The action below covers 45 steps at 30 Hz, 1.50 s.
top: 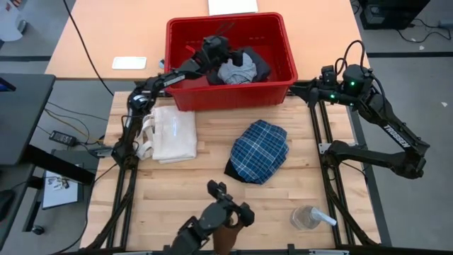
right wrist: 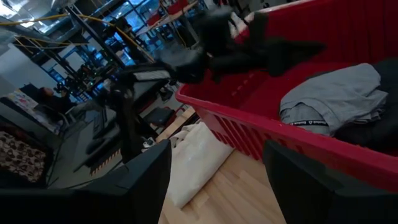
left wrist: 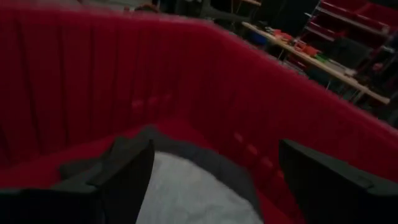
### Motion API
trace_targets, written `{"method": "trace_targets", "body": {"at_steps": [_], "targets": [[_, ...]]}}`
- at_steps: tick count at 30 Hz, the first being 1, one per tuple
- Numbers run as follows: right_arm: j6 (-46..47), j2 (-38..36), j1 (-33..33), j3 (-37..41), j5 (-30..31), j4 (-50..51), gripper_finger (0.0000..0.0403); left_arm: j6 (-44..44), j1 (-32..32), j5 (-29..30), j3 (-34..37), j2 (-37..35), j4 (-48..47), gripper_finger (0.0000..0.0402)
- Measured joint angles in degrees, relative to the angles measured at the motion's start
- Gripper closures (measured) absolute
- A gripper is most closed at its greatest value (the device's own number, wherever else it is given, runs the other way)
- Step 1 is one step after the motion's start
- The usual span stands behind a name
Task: Fold laundry
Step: Put the gray shirt into the red laundry bin, then put the blue shirt into the red laundry bin
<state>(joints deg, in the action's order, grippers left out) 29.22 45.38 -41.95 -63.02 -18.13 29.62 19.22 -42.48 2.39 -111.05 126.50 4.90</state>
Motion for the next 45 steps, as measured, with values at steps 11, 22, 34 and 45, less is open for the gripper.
{"method": "trace_targets", "body": {"at_steps": [11,22,34,45], "targets": [[0.58,-0.02,0.0,0.01,-0.48,-0.43,0.0141,-3.69,1.32,-0.28,-0.14,11.74,-4.49,0.0056],[0.77,-0.14,0.0,0.0,-0.44,-0.41,0.0141,-3.38,0.55,-0.81,0.29,9.54,4.73,0.0056],[-0.73,-0.15,-0.49,0.02,0.67,-0.43,0.0141,-32.79,6.19,3.99,0.06,-4.22,8.55,0.0056],[-2.67,-1.29,-2.13,0.02,-3.59,0.23,0.0141,-15.72,15.25,2.39,0.03,-20.54,-33.4,0.0117]]}}
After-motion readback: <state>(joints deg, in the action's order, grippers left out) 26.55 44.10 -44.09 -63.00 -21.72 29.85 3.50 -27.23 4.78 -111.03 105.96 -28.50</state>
